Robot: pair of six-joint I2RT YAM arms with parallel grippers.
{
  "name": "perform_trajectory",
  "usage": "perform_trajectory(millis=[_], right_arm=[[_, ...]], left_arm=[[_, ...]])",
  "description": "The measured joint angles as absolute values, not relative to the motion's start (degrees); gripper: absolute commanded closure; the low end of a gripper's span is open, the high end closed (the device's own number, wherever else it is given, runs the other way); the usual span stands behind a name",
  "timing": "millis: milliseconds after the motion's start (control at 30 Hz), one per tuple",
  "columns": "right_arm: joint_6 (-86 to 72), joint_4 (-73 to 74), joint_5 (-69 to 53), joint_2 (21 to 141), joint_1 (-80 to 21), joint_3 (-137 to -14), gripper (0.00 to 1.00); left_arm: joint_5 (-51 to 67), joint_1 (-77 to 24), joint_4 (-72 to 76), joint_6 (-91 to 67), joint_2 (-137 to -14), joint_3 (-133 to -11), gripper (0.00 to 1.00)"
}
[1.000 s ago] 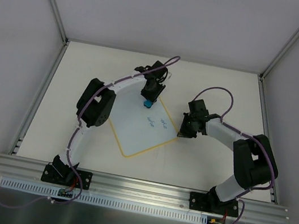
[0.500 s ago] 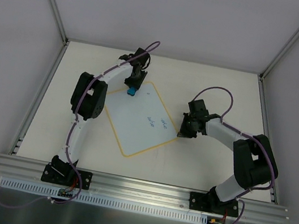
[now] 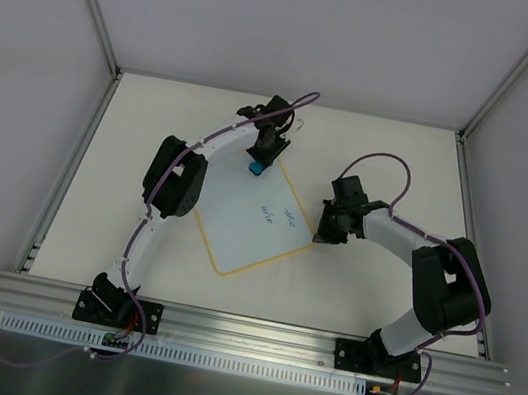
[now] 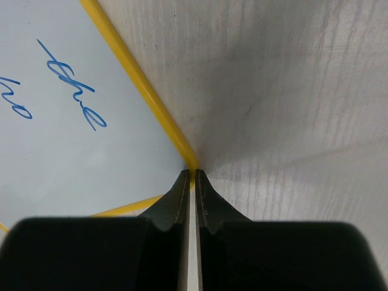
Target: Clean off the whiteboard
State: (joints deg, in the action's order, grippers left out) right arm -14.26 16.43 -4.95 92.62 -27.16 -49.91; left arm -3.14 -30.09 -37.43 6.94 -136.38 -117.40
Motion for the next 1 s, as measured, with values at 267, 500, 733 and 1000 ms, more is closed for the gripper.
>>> perform_trajectory(millis=[267,500,733,1000], right_arm=[[-13.9,16.8,-5.0,92.5,-27.3,-49.9,1.00],[-13.9,16.8,-5.0,92.5,-27.3,-49.9,1.00],[-13.8,17.1,-5.0,92.8,-27.4,-50.3,1.00],[-13.9,16.8,-5.5,93.2,-27.5,-50.5,1.00]], left_arm=[[6.0,-33.1,-37.8,7.1,-137.9,-119.9,0.98],[11.9,-33.5,-35.8,5.5,-134.3,-113.1,1.00],[11.3,-34.2,-35.9,1.9,-126.8,-101.5,1.00],[5.1,-37.2,-35.2,-2.9,-120.2,-91.5,1.00]])
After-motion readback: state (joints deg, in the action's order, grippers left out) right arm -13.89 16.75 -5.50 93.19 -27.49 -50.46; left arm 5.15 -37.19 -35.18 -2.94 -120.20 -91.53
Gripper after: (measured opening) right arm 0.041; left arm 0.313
